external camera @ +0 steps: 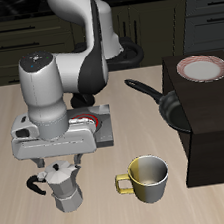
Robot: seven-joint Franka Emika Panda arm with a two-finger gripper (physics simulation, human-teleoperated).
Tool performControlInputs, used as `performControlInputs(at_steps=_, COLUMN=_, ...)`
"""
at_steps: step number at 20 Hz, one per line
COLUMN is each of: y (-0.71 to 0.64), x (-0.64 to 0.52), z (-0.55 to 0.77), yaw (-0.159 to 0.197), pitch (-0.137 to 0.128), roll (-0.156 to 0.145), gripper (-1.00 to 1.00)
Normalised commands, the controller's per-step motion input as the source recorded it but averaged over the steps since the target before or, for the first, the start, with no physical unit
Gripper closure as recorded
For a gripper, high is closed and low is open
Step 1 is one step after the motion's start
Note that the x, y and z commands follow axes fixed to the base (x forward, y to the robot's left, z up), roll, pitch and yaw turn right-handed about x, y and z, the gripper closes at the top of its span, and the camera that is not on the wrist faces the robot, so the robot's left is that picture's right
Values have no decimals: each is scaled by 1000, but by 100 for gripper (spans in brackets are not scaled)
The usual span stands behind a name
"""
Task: Place the frying pan on the top layer of the shelf and place the moka pot on the stove
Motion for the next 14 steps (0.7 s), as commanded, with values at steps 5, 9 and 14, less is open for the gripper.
performControlInputs(at_steps=5, y=-23, x=22, z=-272, yaw=-4, pitch=40, roll=-9, gripper=-100)
performControlInputs(at_steps=9, y=-24, x=30, z=-190, yaw=-37, pitch=36, roll=-17, gripper=100)
performControlInputs(at_steps=14, y=-28, x=8, z=56, yaw=-6, pitch=1, roll=-4, gripper=100)
